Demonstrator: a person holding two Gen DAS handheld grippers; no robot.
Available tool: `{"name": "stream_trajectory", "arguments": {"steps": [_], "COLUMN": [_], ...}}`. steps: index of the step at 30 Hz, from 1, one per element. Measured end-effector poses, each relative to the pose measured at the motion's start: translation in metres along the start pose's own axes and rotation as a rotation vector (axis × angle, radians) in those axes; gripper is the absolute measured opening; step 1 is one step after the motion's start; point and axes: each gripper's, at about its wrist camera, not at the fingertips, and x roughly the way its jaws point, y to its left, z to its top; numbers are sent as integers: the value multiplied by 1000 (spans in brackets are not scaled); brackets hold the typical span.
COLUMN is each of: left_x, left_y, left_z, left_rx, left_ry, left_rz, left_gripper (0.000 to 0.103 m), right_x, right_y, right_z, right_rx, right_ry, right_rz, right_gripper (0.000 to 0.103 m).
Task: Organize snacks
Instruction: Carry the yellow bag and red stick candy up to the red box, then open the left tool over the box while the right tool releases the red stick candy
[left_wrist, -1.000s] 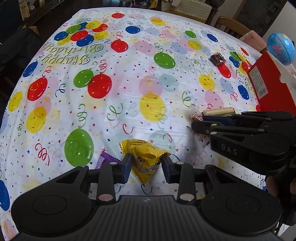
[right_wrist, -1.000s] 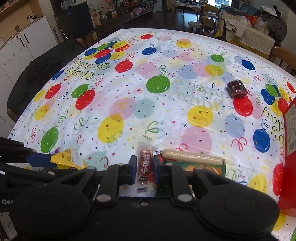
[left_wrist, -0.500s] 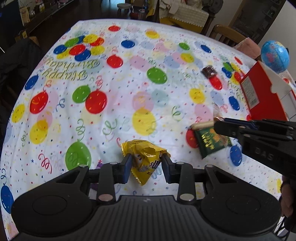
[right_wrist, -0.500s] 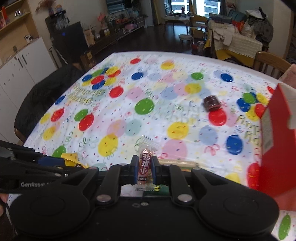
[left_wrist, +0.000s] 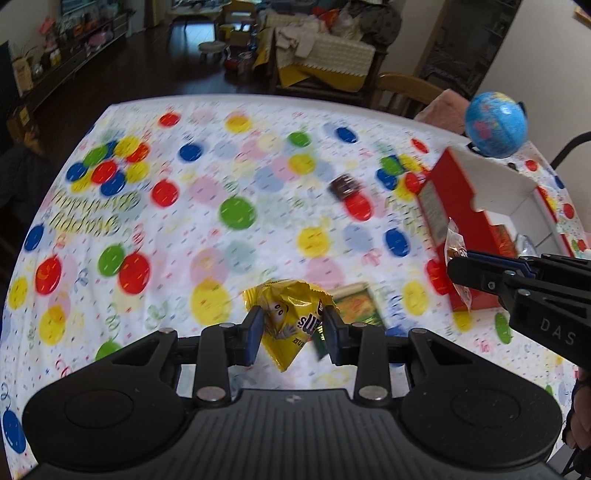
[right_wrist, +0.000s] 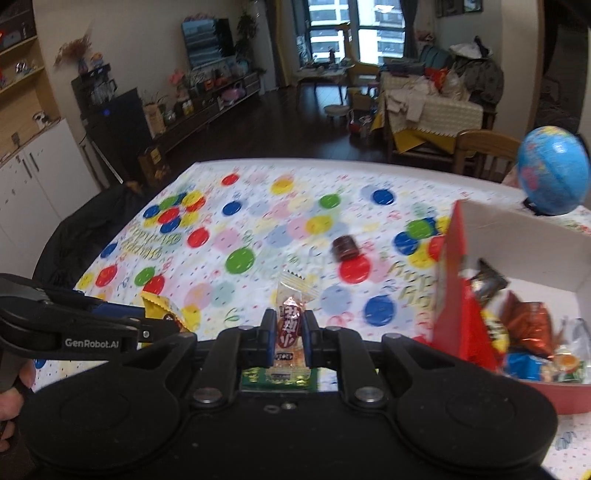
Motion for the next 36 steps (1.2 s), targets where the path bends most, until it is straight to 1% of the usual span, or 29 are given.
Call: {"name": "stream_trajectory", "arguments": {"steps": [4, 6, 14, 15, 16, 17, 21, 27, 31, 36], "left_x": [-7, -9, -19, -19, -18, -17, -9, -4, 0, 11], "left_y": [-25, -38, -92, -99, -106, -113, -139, -170, -193, -220], "left_z": [9, 13, 29, 30, 31, 32, 36, 41, 49, 60], "left_rx": [37, 60, 142, 153, 162, 174, 212, 240, 263, 293], "left_ry": [-28, -41, -89, -95, -101, -104, -106, -102, -108, -109], "left_rz": [-14, -21, -64, -75, -86, -90, -104, -130, -151, -155], "left_gripper": [34, 34, 34, 32, 29, 23, 22, 22, 22, 22], "right_x": [-22, -31, -64, -66, -69, -72, -81, -95, -100, -102], "right_y": [-18, -27, -64, -69, -73, -78, -97, -128, -150, -179], "right_z": [2, 3, 0, -1, -2, -3, -10, -17, -20, -23], "right_rx": [20, 23, 68, 73, 80, 87, 107, 138, 158, 179], "right_ry": [-42, -56, -113, -117, -121, -124, -133, -142, -142, -136], "right_rz": [-26, -49, -98, -105, -110, -115, -139, -175, -202, -237], "right_gripper": [12, 12, 12, 12, 12, 12, 12, 12, 12, 12]}}
